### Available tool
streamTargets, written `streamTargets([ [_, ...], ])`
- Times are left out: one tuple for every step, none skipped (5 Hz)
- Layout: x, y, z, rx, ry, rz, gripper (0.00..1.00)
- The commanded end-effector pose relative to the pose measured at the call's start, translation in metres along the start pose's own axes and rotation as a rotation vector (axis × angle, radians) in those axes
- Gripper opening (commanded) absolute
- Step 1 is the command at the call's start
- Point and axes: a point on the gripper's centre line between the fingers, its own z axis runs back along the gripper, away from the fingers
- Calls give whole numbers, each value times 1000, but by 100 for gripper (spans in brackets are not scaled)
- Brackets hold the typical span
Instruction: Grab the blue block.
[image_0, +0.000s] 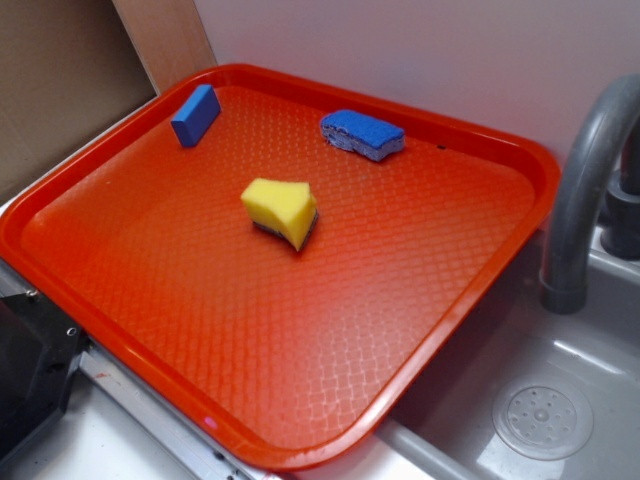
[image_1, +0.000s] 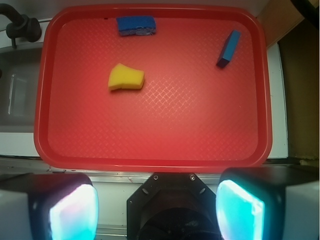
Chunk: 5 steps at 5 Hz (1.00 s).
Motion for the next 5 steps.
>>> streamTargets([
  [0, 0, 0, 0, 0, 0, 100],
  [26, 22, -21, 35, -77, 146, 100],
  [44, 50, -38, 12, -157, 226, 100],
  [63, 81, -64, 43, -205, 325, 100],
  [84, 110, -95, 80, -242, 406, 100],
])
